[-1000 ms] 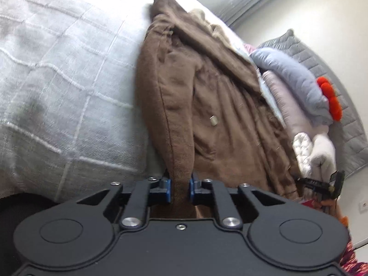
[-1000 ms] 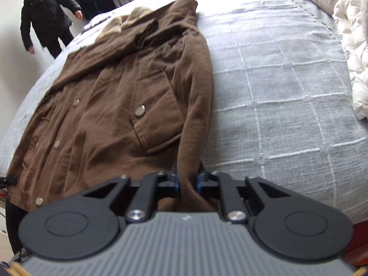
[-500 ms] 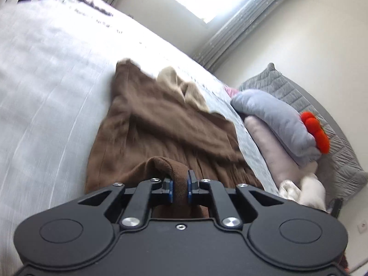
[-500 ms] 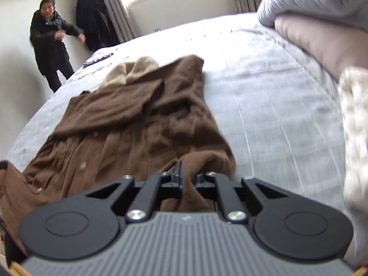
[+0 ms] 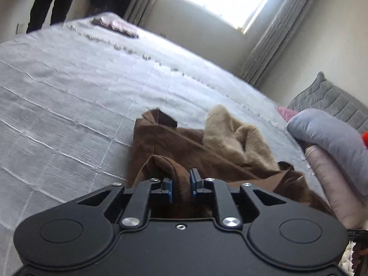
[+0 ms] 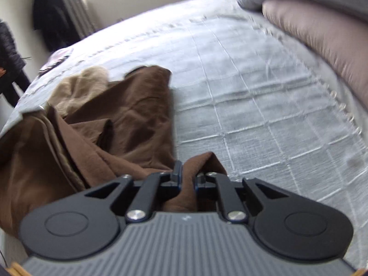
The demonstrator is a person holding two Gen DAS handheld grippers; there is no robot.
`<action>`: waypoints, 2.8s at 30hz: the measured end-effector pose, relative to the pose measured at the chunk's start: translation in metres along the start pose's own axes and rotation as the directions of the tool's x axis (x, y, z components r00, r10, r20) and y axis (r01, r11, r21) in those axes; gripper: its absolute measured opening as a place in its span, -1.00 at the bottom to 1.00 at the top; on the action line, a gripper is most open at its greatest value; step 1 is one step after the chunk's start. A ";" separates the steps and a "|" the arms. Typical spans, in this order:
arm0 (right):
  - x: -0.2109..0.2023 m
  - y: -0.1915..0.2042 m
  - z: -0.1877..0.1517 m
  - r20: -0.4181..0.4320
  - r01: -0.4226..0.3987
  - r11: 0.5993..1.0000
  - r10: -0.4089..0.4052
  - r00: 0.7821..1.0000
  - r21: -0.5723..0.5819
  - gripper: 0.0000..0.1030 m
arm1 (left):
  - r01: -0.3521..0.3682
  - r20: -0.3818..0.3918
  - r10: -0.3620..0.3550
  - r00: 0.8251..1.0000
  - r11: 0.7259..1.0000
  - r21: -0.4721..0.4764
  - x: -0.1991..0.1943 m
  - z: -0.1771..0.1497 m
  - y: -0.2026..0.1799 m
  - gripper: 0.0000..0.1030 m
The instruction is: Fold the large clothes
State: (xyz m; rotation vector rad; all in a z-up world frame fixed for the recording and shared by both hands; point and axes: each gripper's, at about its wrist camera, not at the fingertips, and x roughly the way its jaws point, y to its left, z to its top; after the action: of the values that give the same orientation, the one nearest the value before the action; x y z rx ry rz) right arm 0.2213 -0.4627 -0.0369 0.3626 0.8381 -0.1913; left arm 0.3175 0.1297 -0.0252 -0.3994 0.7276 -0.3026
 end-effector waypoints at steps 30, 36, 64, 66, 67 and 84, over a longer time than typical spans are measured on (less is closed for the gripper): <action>-0.029 -0.017 0.000 0.101 -0.040 0.972 0.065 0.993 -0.232 0.82 | -0.066 -0.102 0.104 0.989 0.946 0.316 0.016 -0.012 -0.013 0.72; 0.022 0.011 0.014 0.049 -0.063 0.972 0.076 0.996 -0.225 0.82 | -0.094 -0.087 0.133 0.987 0.929 0.358 0.028 -0.012 -0.021 0.41; 0.076 0.107 0.134 0.441 0.094 0.969 0.017 0.897 -0.228 -0.75 | -0.316 0.304 0.230 0.924 0.908 0.275 0.085 0.079 -0.047 -0.83; 0.111 0.112 0.143 0.406 0.118 0.966 -0.016 0.914 -0.229 -0.72 | -0.397 0.291 0.303 0.908 0.846 0.357 0.127 0.067 -0.043 -0.78; 0.131 0.113 0.143 0.377 0.131 0.965 -0.038 0.925 -0.226 -0.64 | -0.434 0.285 0.340 0.896 0.810 0.396 0.150 0.057 -0.041 -0.72; 0.140 0.089 0.122 0.272 0.182 0.977 -0.147 0.951 -0.109 0.70 | -0.311 0.186 0.272 0.944 0.923 0.228 0.109 0.064 -0.014 0.33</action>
State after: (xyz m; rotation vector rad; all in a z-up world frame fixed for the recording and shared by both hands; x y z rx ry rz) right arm 0.4242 -0.4307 -0.0464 0.1367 0.6142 -0.3299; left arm 0.4378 0.0890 -0.0385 -0.0645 0.5803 -0.0788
